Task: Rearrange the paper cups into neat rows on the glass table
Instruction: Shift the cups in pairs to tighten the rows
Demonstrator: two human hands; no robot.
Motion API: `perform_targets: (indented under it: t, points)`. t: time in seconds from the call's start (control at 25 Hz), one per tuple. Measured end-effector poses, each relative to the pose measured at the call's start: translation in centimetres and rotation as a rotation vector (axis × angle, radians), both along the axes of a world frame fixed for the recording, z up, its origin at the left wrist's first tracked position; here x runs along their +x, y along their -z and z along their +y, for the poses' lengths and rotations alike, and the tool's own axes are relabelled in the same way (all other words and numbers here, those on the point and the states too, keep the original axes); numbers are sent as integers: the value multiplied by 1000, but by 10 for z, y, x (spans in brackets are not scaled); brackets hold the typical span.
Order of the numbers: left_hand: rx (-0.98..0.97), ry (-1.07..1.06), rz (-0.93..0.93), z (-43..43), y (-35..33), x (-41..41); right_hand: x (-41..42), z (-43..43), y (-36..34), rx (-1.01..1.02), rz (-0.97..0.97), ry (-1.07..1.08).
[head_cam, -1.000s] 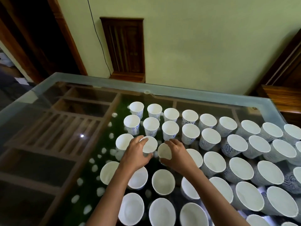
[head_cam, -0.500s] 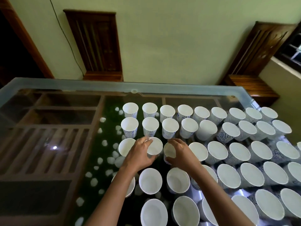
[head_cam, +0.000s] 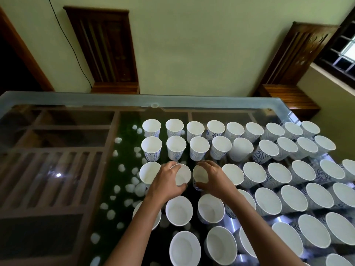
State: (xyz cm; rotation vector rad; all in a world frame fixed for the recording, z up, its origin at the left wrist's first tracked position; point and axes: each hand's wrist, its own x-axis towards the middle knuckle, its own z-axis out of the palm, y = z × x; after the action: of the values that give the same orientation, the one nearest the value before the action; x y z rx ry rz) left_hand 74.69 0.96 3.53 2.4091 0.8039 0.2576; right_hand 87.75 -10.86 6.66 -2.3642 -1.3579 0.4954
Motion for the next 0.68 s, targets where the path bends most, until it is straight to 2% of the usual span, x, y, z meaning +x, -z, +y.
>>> perform_targets:
  t: [0.4, 0.68]
  points:
    - [-30, -10, 4, -10, -8, -11, 0, -2, -6, -8, -15, -29]
    - [25, -146, 5, 17, -11, -42, -28, 24, -9, 45, -1, -114]
